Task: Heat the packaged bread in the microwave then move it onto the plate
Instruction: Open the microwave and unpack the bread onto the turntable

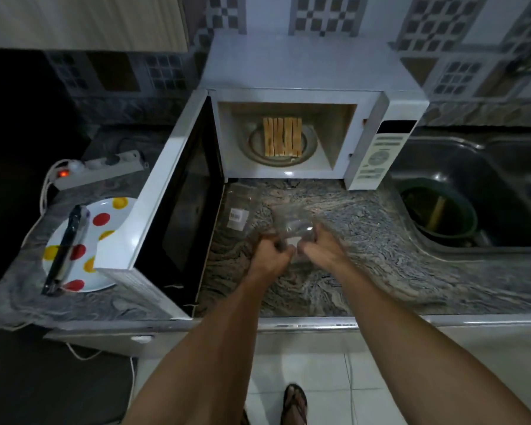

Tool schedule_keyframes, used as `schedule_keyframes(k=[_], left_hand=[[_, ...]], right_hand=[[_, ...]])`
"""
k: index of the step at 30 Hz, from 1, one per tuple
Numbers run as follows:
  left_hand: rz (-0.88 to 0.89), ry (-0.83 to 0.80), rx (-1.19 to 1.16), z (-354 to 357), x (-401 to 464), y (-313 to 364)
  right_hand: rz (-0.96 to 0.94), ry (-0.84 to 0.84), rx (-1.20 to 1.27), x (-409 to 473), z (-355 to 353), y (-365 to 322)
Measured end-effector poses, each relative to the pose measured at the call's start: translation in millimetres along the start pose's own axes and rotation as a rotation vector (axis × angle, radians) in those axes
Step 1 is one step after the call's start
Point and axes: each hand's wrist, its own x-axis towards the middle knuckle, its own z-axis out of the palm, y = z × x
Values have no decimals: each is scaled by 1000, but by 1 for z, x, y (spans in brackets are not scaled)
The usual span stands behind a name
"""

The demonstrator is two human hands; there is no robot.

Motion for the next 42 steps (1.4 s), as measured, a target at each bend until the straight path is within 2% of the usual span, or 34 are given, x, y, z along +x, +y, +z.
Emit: schedule_keyframes(k=[3,9,17,24,30,32,35,37,39,42], left_hand=[[-80,77,-43,-4,-6,0],[-186,159,19,-20,-10,-9],[-249,119,-27,-19,9,-34],[-258,95,-63,-23,6,-23],[-257,60,16,-26,15,-28],[-281,13,38,-29,15,-20],[-223,-20,145,-42,14,1],[-181,102,284,-55,17,16],[-116,311,443,-67,22,31],[48,475,590,-79,35,39]], right_hand=[[22,37,35,-3,17,1],[130,27,-102,-5,37,17],[309,56,268,-15,37,17],[362,16,376,-13,33,6],[411,-23,382,-15,27,0],[427,-46,349,-15,25,0],[408,-75,157,-17,20,-7],[357,-63,-30,-16,14,-16],[283,-43,-244,-11,6,-28],[206,7,-346,-4,4,-45]])
